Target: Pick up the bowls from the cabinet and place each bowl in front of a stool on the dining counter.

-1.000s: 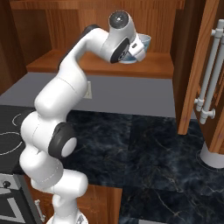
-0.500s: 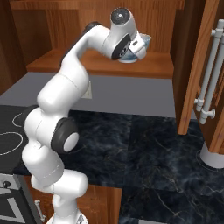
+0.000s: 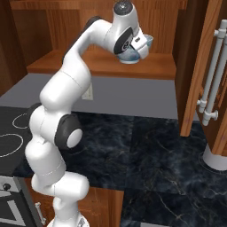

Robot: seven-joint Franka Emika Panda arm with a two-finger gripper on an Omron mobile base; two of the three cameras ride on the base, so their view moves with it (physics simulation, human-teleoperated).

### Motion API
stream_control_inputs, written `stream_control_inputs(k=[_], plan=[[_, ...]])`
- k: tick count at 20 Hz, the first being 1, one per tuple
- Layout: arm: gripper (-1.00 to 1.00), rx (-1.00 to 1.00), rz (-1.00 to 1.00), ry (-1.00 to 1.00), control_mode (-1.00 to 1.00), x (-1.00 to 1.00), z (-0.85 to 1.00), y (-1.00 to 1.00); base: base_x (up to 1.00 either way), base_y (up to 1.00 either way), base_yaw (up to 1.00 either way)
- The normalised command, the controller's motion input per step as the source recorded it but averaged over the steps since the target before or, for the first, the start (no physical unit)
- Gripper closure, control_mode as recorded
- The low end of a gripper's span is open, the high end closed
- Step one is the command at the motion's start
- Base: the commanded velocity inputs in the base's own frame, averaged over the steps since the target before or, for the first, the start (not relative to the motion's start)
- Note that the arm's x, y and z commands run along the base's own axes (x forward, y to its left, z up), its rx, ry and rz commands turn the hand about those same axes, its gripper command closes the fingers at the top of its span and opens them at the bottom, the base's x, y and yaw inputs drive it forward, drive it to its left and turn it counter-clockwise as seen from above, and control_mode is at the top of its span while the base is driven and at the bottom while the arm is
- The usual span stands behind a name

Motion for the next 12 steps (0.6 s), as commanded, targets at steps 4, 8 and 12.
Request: stream_control_inputs(k=[4, 8, 12], plan=[[1.00, 0.00, 0.00, 0.04, -1.00, 0.05, -0.42, 0.00, 0.00, 0.00, 0.00], [1.00, 0.00, 0.00, -0.02, -1.00, 0.07, -0.27, 0.00, 0.00, 0.00, 0.00], [1.00, 0.00, 0.00, -0.08, -1.00, 0.05, -0.10, 0.00, 0.00, 0.00, 0.00]])
